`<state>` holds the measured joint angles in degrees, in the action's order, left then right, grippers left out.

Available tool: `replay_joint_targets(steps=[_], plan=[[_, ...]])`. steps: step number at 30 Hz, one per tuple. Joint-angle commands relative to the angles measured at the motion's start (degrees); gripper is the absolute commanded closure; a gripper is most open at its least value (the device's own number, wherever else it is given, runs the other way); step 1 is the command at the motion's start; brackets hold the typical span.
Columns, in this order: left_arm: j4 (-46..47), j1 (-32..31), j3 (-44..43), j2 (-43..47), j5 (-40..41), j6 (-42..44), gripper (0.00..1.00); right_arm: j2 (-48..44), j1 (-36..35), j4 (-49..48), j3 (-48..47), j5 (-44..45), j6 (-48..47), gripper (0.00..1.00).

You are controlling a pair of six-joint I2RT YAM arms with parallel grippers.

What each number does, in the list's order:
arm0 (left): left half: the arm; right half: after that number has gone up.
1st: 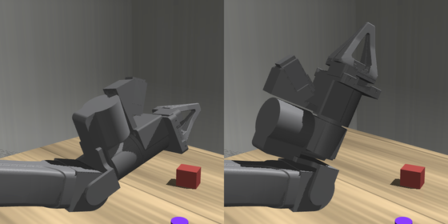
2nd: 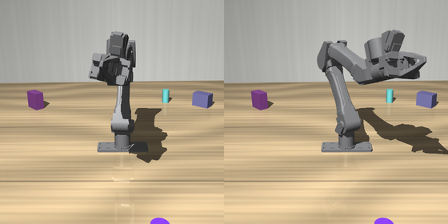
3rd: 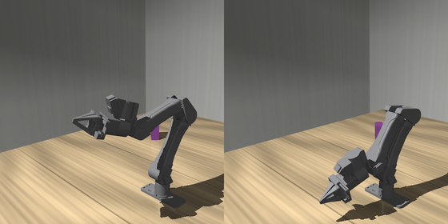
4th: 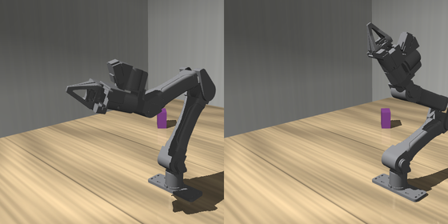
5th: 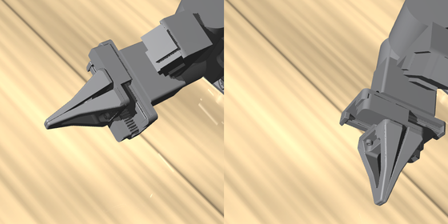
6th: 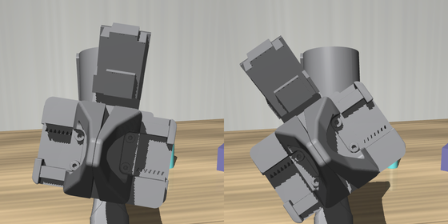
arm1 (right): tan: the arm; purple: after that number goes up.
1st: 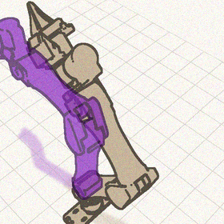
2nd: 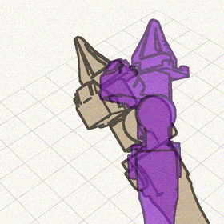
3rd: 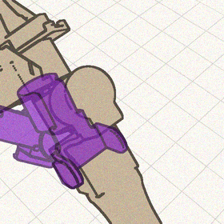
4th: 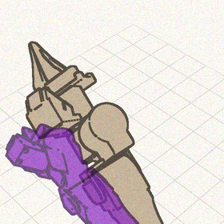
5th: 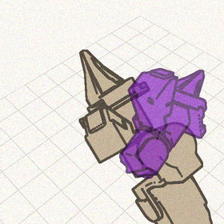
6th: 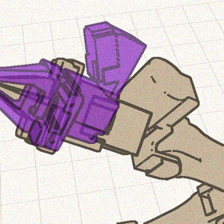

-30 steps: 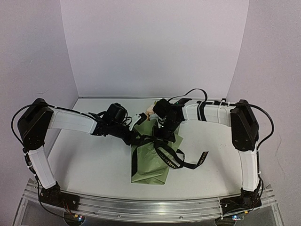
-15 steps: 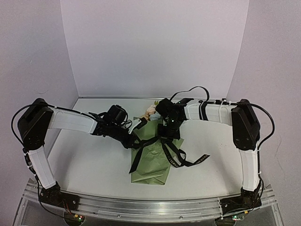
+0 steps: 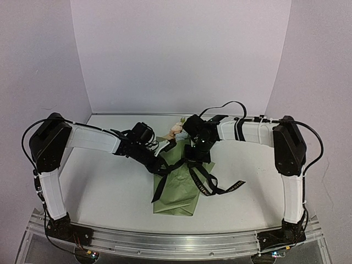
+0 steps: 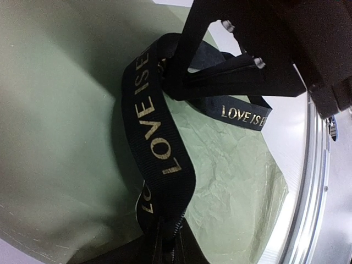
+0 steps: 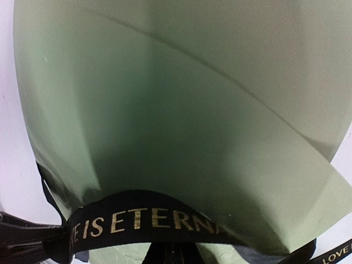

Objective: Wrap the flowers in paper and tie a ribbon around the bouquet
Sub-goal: Cross the ribbon over the folded bouquet.

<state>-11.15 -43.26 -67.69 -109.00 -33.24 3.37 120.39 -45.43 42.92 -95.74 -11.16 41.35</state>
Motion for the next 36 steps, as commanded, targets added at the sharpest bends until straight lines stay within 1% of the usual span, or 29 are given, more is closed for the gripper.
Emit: replay_joint_targets(steps=[1,4,8,13,18,21,26,29,36], plan=[[-2.78,-0.45,-3.69,-2.31,-1.49,1.31,0.91,-3.64,-0.47,-0.63,0.67,-2.19,-1.05,1.0],[-4.26,-0.63,-4.94,-3.66,-0.45,1.45,0.9,-4.38,-0.48,-0.64,1.46,-3.24,-1.87,0.97],[-4.42,-0.63,-5.5,-4.25,1.11,1.42,0.89,-6.08,-0.5,-0.64,2.85,-4.76,-3.12,0.9],[-4.8,-0.69,-6.21,-4.9,3.94,1.31,0.89,-9.08,-0.5,-0.6,4.57,-7.26,-4.75,0.75],[-4.45,-0.68,-6.26,-4.96,5.1,1.18,0.88,-11.24,-0.5,-0.1,4.97,-7.92,-4.63,0.61],[-4.27,-0.69,-6.21,-4.84,5.07,1.28,0.88,-11.36,-0.47,0.15,4.26,-8.09,-4.36,0.55],[-3.23,-1.34,-4.85,-3.62,5.24,1.97,0.88,-8.11,-0.44,3.33,0.31,-9.87,-5.92,0.54],[-2.43,-1.39,-3.94,-2.84,5.23,1.99,0.88,-6.23,-0.44,3.46,-1.02,-11.26,-7.19,0.55],[-2.4,-1.39,-3.86,-2.9,5.15,1.88,0.88,-2.66,-0.42,3.57,-3.59,-10.97,-10.53,0.57]])
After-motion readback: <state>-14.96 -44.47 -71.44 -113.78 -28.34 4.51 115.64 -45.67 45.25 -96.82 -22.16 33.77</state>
